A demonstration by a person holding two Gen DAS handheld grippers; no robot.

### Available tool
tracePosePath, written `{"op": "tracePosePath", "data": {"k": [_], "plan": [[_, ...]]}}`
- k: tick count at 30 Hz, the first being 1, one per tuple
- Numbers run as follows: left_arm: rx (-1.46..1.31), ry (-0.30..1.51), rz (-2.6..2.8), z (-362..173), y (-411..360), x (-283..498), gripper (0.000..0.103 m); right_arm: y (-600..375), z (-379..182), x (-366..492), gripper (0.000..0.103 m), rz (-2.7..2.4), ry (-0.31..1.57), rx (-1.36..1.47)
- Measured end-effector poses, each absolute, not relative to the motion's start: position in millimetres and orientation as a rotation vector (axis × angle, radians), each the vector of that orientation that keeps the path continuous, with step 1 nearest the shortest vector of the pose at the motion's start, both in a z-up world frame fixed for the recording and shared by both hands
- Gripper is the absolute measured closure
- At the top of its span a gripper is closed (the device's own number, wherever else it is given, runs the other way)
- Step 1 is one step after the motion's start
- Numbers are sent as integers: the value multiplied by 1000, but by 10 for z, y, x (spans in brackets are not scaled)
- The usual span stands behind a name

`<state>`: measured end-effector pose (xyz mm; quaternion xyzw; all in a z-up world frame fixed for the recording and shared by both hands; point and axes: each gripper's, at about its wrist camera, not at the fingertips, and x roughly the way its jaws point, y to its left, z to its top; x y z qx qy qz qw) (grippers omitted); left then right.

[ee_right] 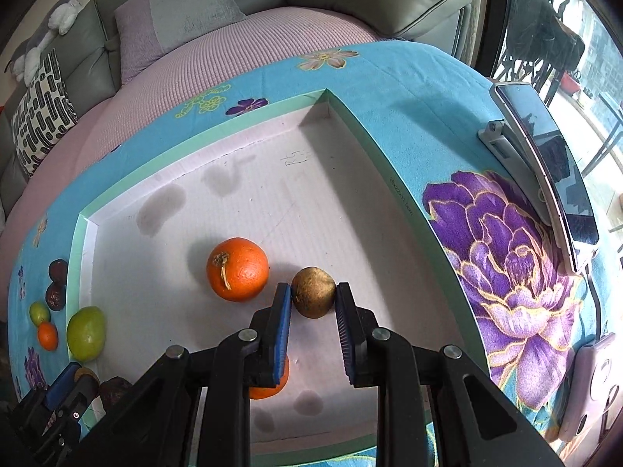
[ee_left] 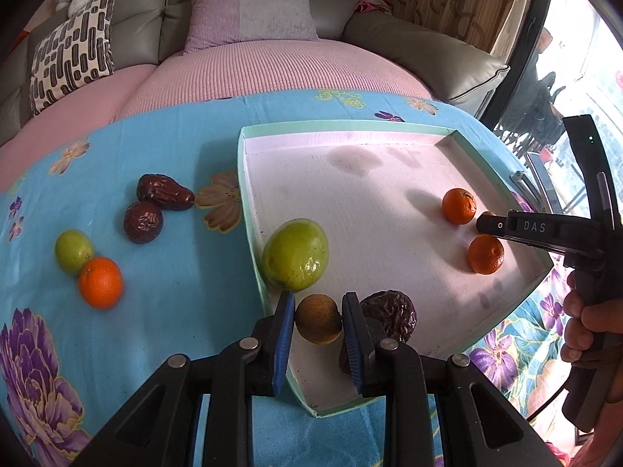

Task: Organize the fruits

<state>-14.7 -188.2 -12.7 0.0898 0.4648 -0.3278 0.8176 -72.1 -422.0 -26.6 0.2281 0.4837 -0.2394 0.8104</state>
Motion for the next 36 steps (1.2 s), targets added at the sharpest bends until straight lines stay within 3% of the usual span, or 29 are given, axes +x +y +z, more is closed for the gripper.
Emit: {"op": "tracePosePath", "data": {"k": [11, 14, 17, 19, 22, 27, 30, 36], "plan": [[199, 1009, -703, -142, -1893, -135, 75, -4228, -277, -681, 78, -518, 1054, 478], [206, 1011, -706, -128, -1897, -144, 73, -4236, -277, -684, 73, -524, 1058, 478], [199, 1002, -713, -81, -1888, -160, 66, -4238, -244, -719, 66, -537, 1054, 477], [188, 988, -722, -27, -1873, -173, 54, -4235, -207, -732, 64, -542, 1044, 474], [178, 965, -716, 66, -1833, -184, 41, -4226, -144, -752, 50, -549, 1024, 470], [174, 902, -650, 204, -1710, -133, 29, -4186, -40, -775, 31, -530, 980, 466], [154, 899, -552, 204, -1554, -7, 19, -4138, -11, -761, 27, -498, 957, 469], [81, 959, -324, 69, -1099, 313, 14, -3941, 16, -654, 20, -438, 941, 428]]}}
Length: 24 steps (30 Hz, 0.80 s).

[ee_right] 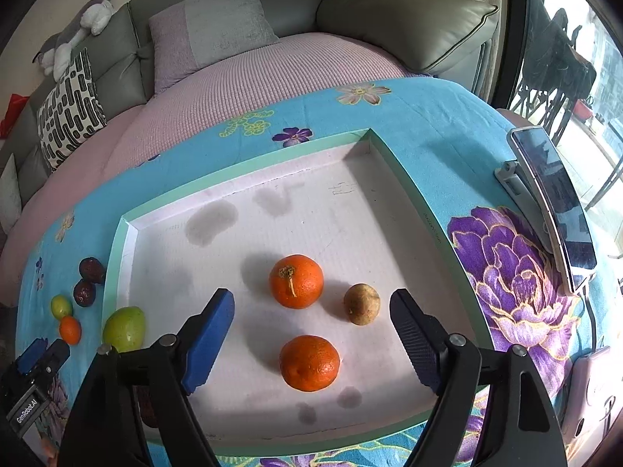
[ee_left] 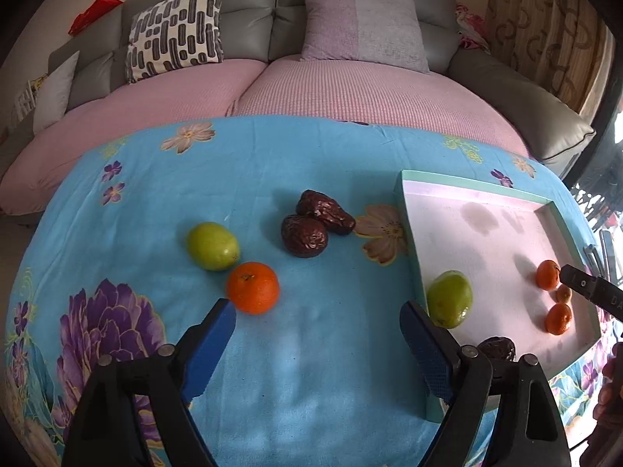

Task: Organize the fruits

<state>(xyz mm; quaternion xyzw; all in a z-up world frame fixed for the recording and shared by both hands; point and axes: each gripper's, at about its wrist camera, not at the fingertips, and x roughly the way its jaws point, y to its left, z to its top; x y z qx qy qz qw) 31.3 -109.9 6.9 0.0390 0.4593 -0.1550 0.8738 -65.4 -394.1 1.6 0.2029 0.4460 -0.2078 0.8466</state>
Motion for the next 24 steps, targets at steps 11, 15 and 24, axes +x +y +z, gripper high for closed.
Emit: {"op": "tracePosePath", "data": {"k": [11, 15, 24], "plan": [[-79, 982, -105, 0, -387, 558, 1, -3369, 67, -425, 14, -277, 904, 355], [-107, 962, -69, 41, -214, 595, 1, -3060, 126, -328, 14, -192, 879, 297], [-132, 880, 10, 189, 129, 649, 0, -2521, 186, -170, 14, -46, 853, 191]]}}
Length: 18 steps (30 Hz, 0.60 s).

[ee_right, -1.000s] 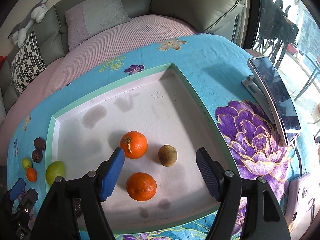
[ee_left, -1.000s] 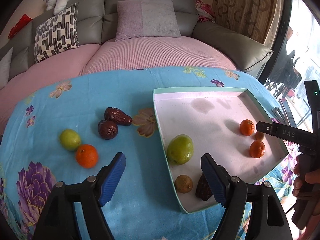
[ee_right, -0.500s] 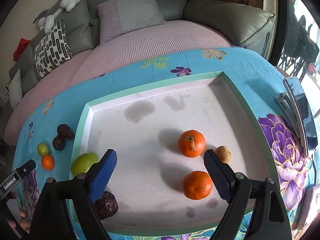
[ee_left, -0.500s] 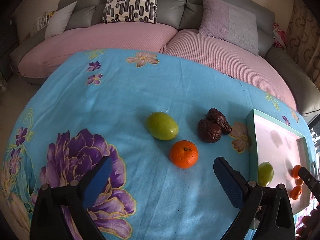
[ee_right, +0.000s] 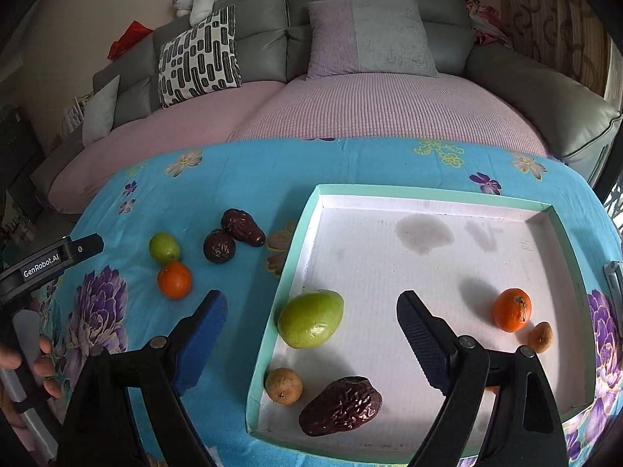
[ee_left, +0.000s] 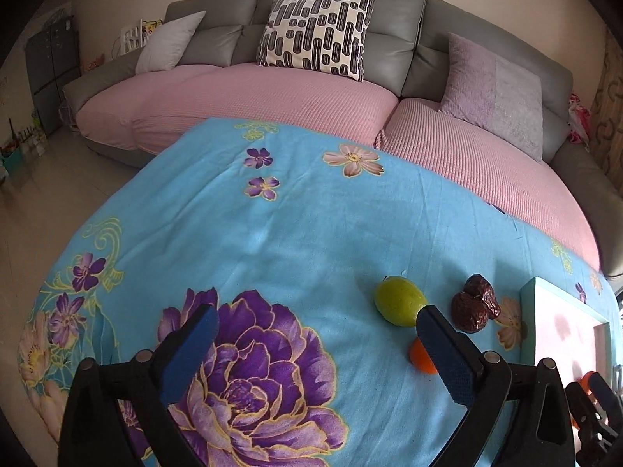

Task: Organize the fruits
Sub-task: 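Move both grippers to the fruits on the cover and grasp a dark date with the right gripper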

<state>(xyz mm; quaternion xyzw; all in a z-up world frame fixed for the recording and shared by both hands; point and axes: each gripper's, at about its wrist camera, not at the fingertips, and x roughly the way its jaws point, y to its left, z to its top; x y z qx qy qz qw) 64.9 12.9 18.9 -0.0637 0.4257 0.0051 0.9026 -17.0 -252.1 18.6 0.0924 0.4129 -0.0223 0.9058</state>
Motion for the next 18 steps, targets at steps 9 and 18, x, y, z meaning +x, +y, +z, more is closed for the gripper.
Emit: {"op": "tracePosePath", "data": {"k": [9, 18], "plan": [[-155, 870, -45, 230, 141, 705, 0, -2163, 234, -58, 14, 40, 819, 112], [-176, 906, -110, 172, 33, 950, 1, -2190, 313, 214, 14, 71, 815, 198]]}}
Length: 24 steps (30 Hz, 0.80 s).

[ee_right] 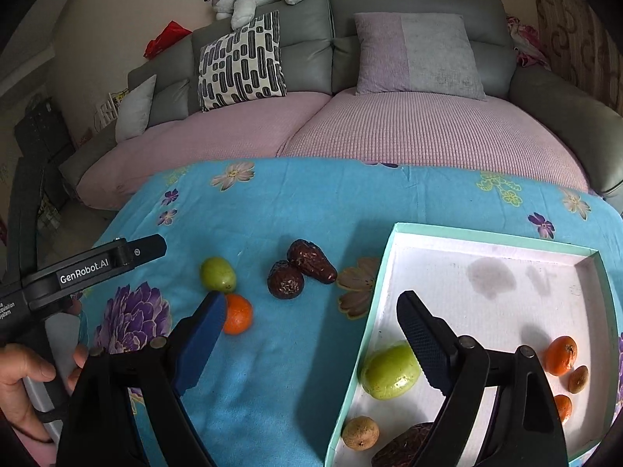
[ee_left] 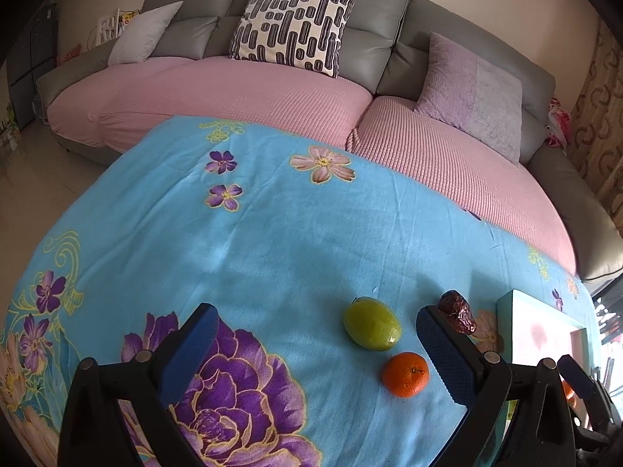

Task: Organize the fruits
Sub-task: 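Move both grippers to the fruits on the cover and grasp a dark date with the right gripper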

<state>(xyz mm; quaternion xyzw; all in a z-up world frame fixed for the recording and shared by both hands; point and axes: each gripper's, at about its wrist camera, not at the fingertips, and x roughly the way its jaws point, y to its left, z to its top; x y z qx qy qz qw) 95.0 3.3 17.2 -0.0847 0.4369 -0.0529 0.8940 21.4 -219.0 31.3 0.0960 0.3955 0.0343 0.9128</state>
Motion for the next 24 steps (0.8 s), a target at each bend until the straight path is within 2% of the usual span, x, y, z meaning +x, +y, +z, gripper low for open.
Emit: {"op": "tracePosePath", "data": {"k": [8, 13, 16, 18, 20, 21, 22, 24], "plan": [[-133, 943, -155, 14, -133, 1184, 2, -2408, 230, 781, 14, 94, 905, 365], [-121, 1009, -198, -186, -281, 1220, 15, -2353, 38, 1082, 22, 113, 988, 394], [-123, 1037, -218, -258, -325, 1231, 21, -2319, -113, 1195, 33, 122, 1041, 421], [-127, 1048, -232, -276, -332, 1241, 28, -2315, -207, 1236, 34, 113, 1068, 439], [-146, 1058, -248, -284, -317, 1249, 29, -2317, -300, 1265, 35, 94, 1097, 456], [-155, 1060, -262, -278, -315, 1253, 35, -2317, -328, 1274, 40, 86, 1101, 454], [-166, 1060, -283, -270, -318, 1255, 42, -2312, -339, 1280, 42, 75, 1102, 440], [-170, 1060, -309, -249, -338, 1251, 50, -2301, -339, 1283, 44, 74, 1100, 432]]}}
